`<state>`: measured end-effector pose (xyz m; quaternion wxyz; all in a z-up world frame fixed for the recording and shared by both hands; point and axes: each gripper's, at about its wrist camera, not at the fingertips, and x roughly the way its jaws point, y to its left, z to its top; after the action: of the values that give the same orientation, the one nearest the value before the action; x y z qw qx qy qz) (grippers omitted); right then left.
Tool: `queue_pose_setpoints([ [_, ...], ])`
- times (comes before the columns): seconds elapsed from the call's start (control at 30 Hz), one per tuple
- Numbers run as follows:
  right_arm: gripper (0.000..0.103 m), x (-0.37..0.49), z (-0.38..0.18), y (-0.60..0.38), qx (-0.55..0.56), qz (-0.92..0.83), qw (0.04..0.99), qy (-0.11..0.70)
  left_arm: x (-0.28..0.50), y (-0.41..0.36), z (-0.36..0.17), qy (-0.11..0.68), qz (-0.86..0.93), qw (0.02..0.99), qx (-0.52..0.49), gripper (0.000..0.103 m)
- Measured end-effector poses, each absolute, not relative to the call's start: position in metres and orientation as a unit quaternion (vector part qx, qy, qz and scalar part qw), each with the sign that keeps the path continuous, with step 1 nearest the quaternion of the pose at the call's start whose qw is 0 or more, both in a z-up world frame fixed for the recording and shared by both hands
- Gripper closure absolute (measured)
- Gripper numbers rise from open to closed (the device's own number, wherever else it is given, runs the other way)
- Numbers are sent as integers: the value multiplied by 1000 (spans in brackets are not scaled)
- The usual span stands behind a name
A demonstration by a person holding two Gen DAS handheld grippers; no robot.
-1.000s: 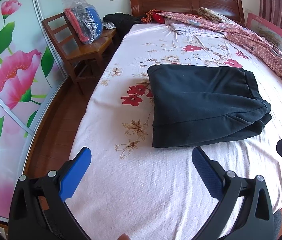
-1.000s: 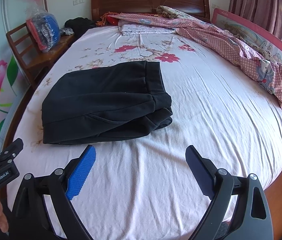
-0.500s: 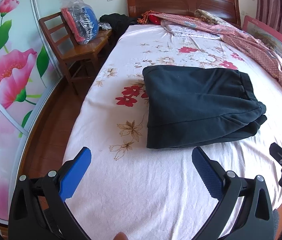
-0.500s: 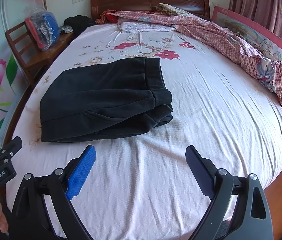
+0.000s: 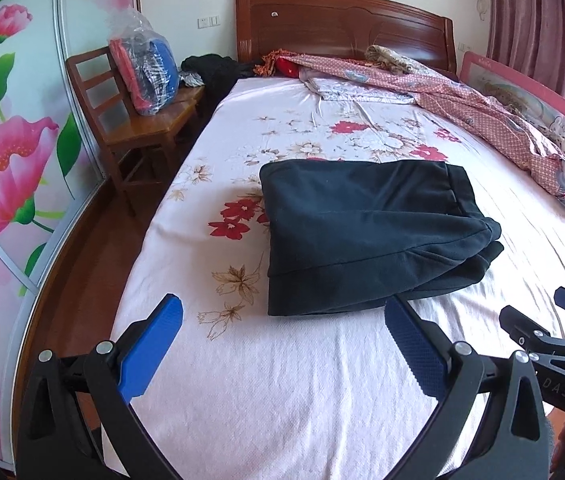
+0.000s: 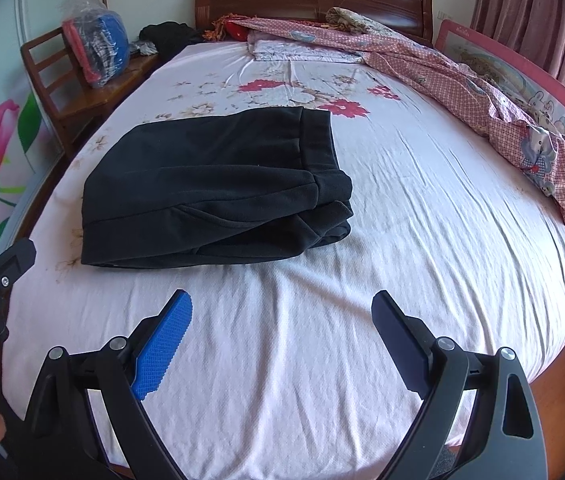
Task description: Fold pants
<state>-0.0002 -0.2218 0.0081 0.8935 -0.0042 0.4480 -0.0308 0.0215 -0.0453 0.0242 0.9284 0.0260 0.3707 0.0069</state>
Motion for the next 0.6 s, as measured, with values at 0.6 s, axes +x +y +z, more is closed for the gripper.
queue_pose_setpoints([
  [0.6, 12, -1, 6, -228, 12, -32, 891, 453, 19, -41, 28, 368, 20, 930, -7, 2],
])
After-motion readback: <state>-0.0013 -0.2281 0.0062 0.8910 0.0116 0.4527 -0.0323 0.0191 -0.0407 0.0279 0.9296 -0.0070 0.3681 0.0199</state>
